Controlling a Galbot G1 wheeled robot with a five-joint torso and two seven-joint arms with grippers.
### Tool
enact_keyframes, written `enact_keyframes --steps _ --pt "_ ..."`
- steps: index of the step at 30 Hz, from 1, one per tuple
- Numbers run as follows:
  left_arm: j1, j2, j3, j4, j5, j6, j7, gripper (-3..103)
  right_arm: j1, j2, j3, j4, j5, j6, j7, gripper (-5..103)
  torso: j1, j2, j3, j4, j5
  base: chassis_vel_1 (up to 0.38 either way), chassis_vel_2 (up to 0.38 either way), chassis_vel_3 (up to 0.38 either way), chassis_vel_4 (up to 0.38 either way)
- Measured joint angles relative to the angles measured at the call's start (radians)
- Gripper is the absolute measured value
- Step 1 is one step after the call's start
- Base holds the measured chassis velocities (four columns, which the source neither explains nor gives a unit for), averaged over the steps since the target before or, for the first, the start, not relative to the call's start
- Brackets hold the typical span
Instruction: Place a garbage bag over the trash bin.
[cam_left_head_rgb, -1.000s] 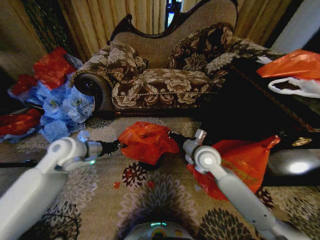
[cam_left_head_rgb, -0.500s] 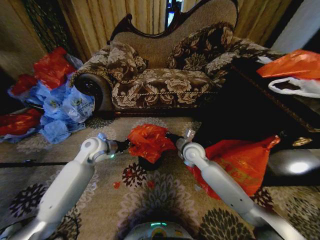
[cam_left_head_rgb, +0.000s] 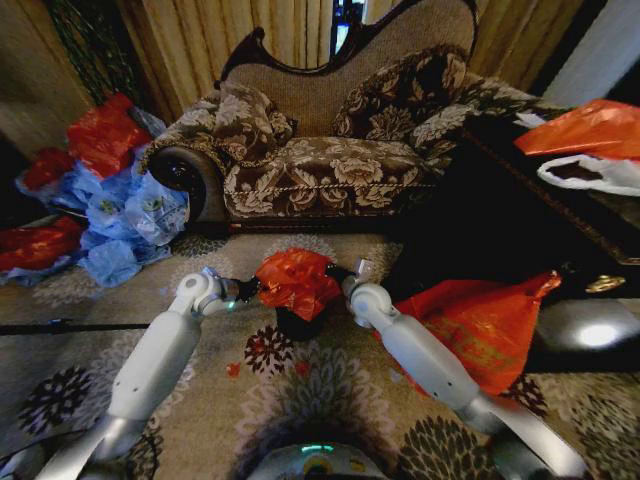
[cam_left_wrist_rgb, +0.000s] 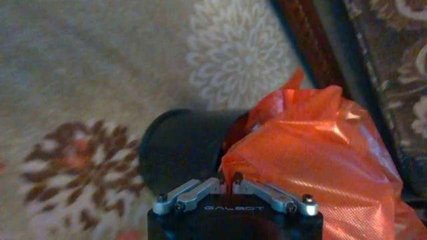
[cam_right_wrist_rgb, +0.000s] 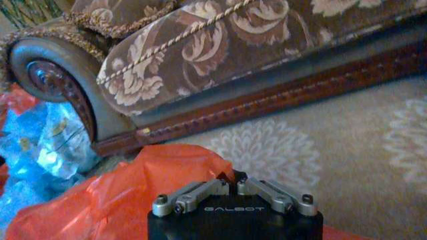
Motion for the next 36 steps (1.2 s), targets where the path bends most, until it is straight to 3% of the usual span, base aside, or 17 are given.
enact_keyframes --steps 3,8,14,22,26,36 --pt "0.105 0.033 -0.037 -0.112 -0.035 -0.010 -0.039 0 -0.041 -0.045 0.011 0.108 0.081 -0.014 0.043 0 0.000 0.000 0.000 0.0001 0.0002 0.000 0.000 0.000 0.000" --pt "0.264 0.016 -0.084 -0.246 -0.060 -0.043 -0.093 0 -0.055 -0.113 0.021 0.224 0.171 -0.038 0.094 0 0.000 0.000 0.000 0.0004 0.0000 0.000 0.000 0.000 0.000" --pt "0.275 -0.036 -0.076 -0.251 -0.049 -0.053 -0.104 0 -0.039 -0.142 0.010 0.229 0.183 -0.046 0.101 0 0.000 0.000 0.000 -0.0001 -0.0001 0.000 0.000 0.000 0.000" --pt "0.085 -0.101 -0.043 -0.068 -0.026 -0.027 -0.072 0 0.018 -0.071 -0.023 0.084 0.070 -0.027 0.065 0 0.000 0.000 0.000 -0.0002 0.0003 0.000 0.000 0.000 0.000" --pt "-0.024 -0.140 -0.030 0.100 0.005 0.001 -0.033 0 0.072 -0.017 -0.051 -0.047 -0.019 -0.013 0.023 0 0.000 0.000 0.000 0.0001 0.0000 0.000 0.000 0.000 0.000" --pt "-0.090 -0.173 -0.041 0.278 0.096 0.037 0.060 0 0.091 0.060 -0.064 -0.165 -0.062 -0.003 -0.009 0 0.000 0.000 0.000 0.0002 -0.0001 0.000 0.000 0.000 0.000"
